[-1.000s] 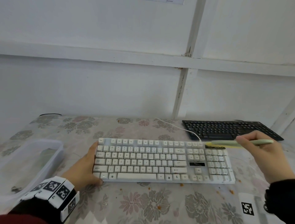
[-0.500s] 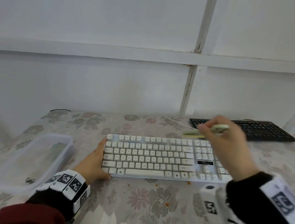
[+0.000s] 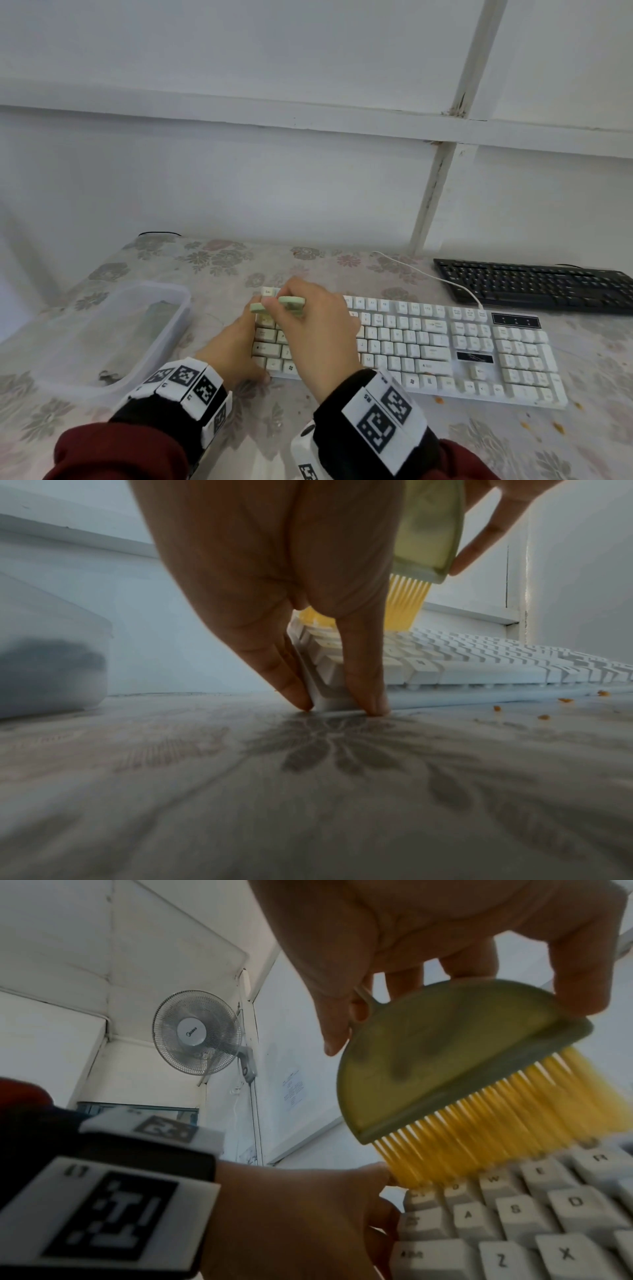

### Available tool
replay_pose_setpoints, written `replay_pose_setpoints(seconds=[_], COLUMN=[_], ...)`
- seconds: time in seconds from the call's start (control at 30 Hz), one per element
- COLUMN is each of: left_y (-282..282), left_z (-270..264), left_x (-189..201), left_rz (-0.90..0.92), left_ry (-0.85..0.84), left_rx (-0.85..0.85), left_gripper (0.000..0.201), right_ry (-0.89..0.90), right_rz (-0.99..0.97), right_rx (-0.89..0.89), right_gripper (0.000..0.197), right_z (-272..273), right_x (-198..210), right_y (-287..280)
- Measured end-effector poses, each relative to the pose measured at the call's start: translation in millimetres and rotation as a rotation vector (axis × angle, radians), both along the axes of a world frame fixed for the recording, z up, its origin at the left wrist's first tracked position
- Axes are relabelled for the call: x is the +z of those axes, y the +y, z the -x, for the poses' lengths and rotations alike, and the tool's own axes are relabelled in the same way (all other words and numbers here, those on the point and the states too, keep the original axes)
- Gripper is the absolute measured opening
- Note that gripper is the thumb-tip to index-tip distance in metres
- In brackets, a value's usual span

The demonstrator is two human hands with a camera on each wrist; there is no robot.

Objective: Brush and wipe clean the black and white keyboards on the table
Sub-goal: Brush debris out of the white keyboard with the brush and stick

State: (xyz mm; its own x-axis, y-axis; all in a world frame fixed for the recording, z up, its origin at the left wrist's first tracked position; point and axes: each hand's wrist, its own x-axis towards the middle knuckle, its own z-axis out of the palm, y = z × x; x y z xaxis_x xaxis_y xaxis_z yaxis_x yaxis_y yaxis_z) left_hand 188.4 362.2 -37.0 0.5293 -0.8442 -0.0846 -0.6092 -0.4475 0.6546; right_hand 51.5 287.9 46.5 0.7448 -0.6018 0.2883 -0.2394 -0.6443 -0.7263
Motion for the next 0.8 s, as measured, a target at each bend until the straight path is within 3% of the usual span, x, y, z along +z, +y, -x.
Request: replay_pose_setpoints(seconds=[0.33, 0.5, 0.67, 0.8], left_y=[-0.6, -0.6, 0.0, 0.1], left_z=[-0.2, 0.0, -0.5, 1.4], left_x=[-0.9, -0.9, -1.5, 0.0], left_rz=[-0.023, -0.002, 0.014, 0.000], left_ry=[0.008, -0.004, 0.025, 0.020], left_rx=[0.018, 0.009, 0.003, 0.009], left_gripper=[0.128, 0.124, 0.125, 0.127], right_ry=[0.131, 0.022, 0.113, -0.016], right_rz=[0.065, 0.000, 0.023, 0.022], right_rx=[-0.103, -0.068, -0.180, -0.203], right_gripper=[0.023, 0.028, 0.027, 0.029], right_z=[16.6, 8.7, 23.2, 37.7], right_x=[-0.9, -1.1, -3.3, -8.6], right_y=[-8.7, 3.8, -16.0, -24.3])
